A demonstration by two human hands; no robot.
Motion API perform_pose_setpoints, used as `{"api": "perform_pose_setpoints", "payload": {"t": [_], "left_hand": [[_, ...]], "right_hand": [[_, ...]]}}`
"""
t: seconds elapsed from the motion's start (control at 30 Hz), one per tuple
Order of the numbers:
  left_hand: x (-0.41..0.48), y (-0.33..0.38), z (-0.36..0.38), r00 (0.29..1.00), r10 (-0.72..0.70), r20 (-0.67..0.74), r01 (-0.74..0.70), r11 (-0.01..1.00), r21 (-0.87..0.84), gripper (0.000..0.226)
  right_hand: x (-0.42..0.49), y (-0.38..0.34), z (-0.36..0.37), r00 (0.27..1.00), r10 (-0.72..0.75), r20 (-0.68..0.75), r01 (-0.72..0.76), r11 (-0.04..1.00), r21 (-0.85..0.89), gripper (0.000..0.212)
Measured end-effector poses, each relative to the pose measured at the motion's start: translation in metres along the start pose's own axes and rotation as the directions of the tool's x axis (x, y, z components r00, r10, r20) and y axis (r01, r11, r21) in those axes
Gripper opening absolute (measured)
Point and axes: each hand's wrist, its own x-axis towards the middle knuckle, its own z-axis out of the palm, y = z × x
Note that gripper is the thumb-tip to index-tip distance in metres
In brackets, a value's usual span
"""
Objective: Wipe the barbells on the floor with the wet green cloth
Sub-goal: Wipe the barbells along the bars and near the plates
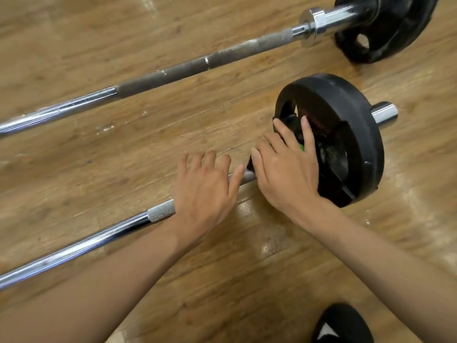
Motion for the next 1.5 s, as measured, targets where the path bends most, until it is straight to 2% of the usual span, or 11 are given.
{"api": "perform_pose_setpoints", "payload": {"t": [0.1, 0.23, 0.47, 0.57, 0.8, 1.0, 1.1, 1.2, 1.27, 1.37, 1.5], "left_hand": [[0.000, -0.002, 0.000, 1.000, -0.003, 0.011, 0.002, 1.000, 0.013, 0.069], [0.000, -0.001, -0.002, 1.000, 0.006, 0.010, -0.006, 1.000, 0.006, 0.068], [-0.005, 0.001, 0.000, 1.000, 0.017, 0.002, -0.017, 1.000, 0.008, 0.063], [-0.009, 0.001, 0.000, 0.999, 0.038, -0.024, -0.038, 0.999, 0.004, 0.061], [-0.010, 0.000, 0.003, 0.997, 0.062, -0.041, -0.061, 0.998, 0.021, 0.061], [-0.010, 0.001, 0.002, 0.997, 0.061, -0.055, -0.060, 0.998, 0.010, 0.064], [-0.011, 0.002, 0.002, 0.995, 0.059, -0.076, -0.057, 0.998, 0.026, 0.063], [-0.010, 0.002, 0.004, 0.996, 0.057, -0.076, -0.055, 0.998, 0.030, 0.058], [-0.010, 0.002, 0.004, 0.996, 0.046, -0.074, -0.045, 0.999, 0.014, 0.058], [-0.011, 0.004, 0.004, 0.996, 0.036, -0.076, -0.034, 0.999, 0.022, 0.063], [-0.014, 0.004, 0.006, 0.992, 0.040, -0.117, -0.035, 0.998, 0.049, 0.063]], "right_hand": [[0.014, -0.007, 0.002, 0.999, -0.031, -0.020, 0.030, 0.999, -0.042, 0.059], [-0.015, 0.010, 0.012, 0.975, -0.142, -0.170, 0.144, 0.990, 0.003, 0.044], [-0.010, 0.010, -0.001, 0.901, 0.028, -0.433, 0.044, 0.987, 0.157, 0.042], [-0.015, 0.014, -0.001, 0.945, -0.003, -0.328, 0.022, 0.998, 0.052, 0.031], [0.029, 0.006, 0.001, 0.995, 0.005, -0.100, -0.017, 0.993, -0.121, 0.046], [-0.030, 0.005, 0.001, 0.994, -0.031, -0.106, 0.033, 0.999, 0.015, 0.041], [-0.019, 0.000, 0.001, 0.996, -0.043, -0.077, 0.044, 0.999, 0.010, 0.053], [0.015, -0.010, 0.004, 0.995, -0.056, 0.082, 0.064, 0.993, -0.099, 0.073], [0.013, -0.009, 0.004, 0.995, -0.080, 0.061, 0.084, 0.993, -0.077, 0.069], [-0.031, 0.003, 0.005, 0.996, -0.061, -0.069, 0.063, 0.997, 0.039, 0.044], [-0.042, 0.005, 0.006, 0.993, -0.032, -0.111, 0.041, 0.996, 0.080, 0.055]]}}
